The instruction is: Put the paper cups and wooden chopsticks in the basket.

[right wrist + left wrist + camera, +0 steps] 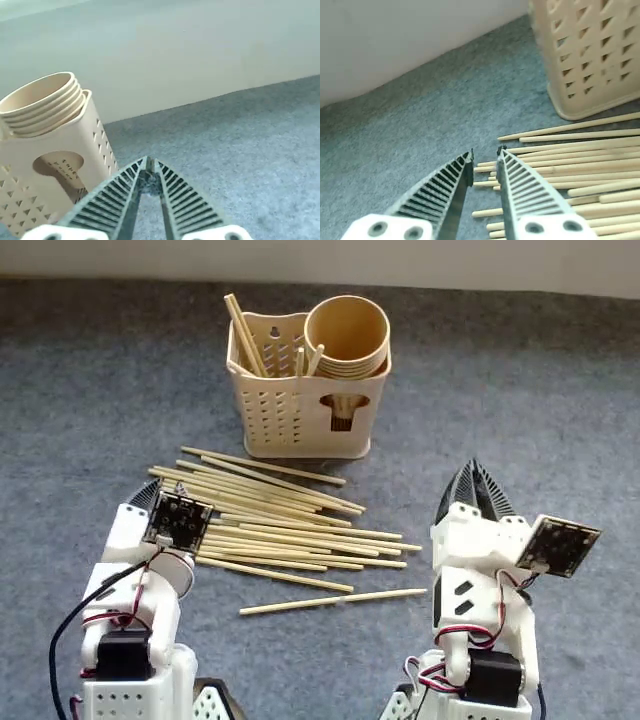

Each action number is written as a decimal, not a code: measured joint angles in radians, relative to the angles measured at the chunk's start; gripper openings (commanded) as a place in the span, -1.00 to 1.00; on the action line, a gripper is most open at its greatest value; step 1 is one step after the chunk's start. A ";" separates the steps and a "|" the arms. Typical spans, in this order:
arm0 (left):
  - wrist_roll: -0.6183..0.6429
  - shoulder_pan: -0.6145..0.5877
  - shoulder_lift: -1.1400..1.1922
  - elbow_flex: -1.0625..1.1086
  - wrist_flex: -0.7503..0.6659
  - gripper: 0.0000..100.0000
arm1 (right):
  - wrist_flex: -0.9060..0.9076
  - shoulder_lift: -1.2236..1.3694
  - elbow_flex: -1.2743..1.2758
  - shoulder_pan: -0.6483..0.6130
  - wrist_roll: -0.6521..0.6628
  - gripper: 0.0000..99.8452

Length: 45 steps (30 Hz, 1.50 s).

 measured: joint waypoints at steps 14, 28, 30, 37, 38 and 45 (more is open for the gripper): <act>0.000 0.408 0.071 -0.227 0.253 -0.80 | 0.000 0.000 0.000 0.239 -0.215 -0.98; -0.002 0.635 0.669 -0.423 0.255 -0.62 | 0.000 0.000 0.003 0.242 -0.216 -0.98; -0.028 0.669 0.753 -0.442 0.255 -0.62 | 0.000 0.000 0.003 0.242 -0.216 -0.98; -0.044 0.753 1.031 -0.509 0.255 -0.72 | 0.000 0.000 0.003 0.242 -0.216 -0.98; -0.044 0.764 1.069 -0.520 0.255 -0.72 | 0.000 0.000 0.003 0.242 -0.216 -0.98; -0.044 0.806 1.355 -0.586 0.226 -0.72 | 0.000 0.000 0.006 0.242 -0.216 -0.98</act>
